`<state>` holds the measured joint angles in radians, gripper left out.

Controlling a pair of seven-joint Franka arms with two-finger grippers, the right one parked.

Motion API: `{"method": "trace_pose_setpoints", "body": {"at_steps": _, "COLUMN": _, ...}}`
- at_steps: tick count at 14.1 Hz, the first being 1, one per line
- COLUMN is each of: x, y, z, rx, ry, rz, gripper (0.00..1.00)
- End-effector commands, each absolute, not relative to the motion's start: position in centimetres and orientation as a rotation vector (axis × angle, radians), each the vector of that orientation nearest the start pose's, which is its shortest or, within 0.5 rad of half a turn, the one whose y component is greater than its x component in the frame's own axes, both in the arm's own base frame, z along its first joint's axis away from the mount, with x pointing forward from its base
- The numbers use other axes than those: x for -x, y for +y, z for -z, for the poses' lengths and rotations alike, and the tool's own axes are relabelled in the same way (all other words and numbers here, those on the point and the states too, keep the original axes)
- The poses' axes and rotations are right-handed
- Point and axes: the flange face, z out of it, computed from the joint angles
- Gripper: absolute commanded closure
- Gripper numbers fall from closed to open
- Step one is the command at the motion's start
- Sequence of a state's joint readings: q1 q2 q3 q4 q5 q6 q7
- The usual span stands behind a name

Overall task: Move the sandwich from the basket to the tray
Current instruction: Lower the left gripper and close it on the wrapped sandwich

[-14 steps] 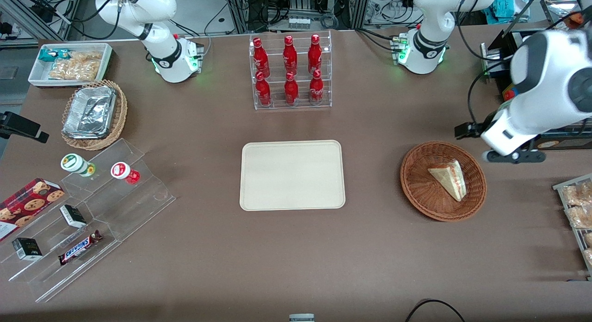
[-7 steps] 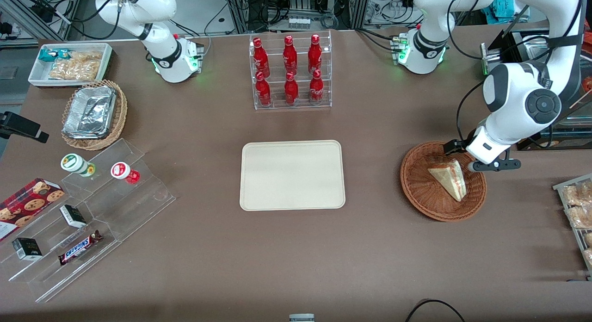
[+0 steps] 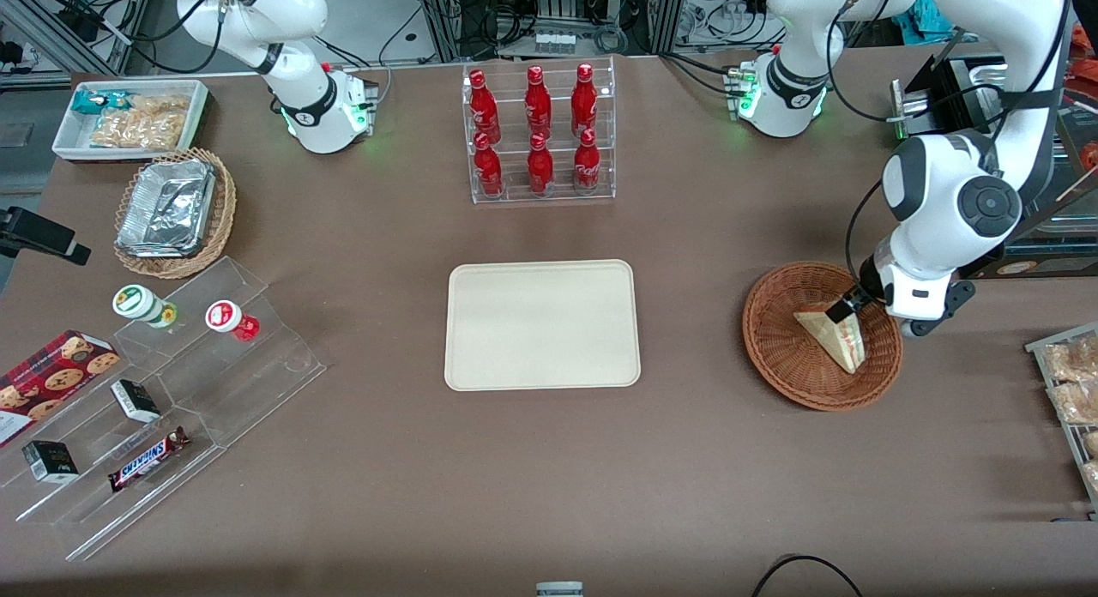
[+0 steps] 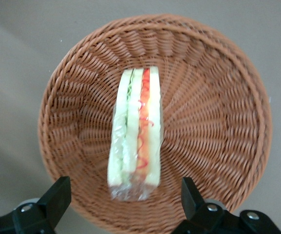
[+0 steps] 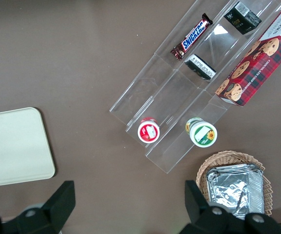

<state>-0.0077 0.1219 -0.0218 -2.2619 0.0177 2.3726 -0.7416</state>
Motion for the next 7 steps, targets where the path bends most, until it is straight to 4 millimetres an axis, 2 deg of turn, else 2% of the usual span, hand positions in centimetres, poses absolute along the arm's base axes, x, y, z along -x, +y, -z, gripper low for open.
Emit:
{"method": "trace_pose_setpoints", "body": {"at_steps": 1, "x": -53.5, "y": -1.7, "z": -29.2, "rx": 2.904, "ry": -1.201, "rz": 0.021, "gripper": 0.00}}
{"method": "trace_pose_setpoints", "body": {"at_steps": 4, "x": -53.7, "y": -1.9, "z": -26.8, "rx": 2.903, "ry": -1.200, "rz": 0.009, "gripper": 0.00}}
{"method": "trace_pose_setpoints", "body": {"at_steps": 5, "x": -53.7, "y": -2.0, "z": -25.9, "rx": 2.902, "ry": -1.197, "rz": 0.002, "gripper": 0.05}}
{"method": "trace_pose_setpoints", "body": {"at_steps": 6, "x": -53.7, "y": -2.0, "z": -25.5, "rx": 2.902, "ry": -1.197, "rz": -0.001, "gripper": 0.19}}
{"method": "trace_pose_setpoints", "body": {"at_steps": 7, "x": -53.7, "y": -2.0, "z": -25.5, "rx": 2.902, "ry": -1.194, "rz": -0.003, "gripper": 0.40}}
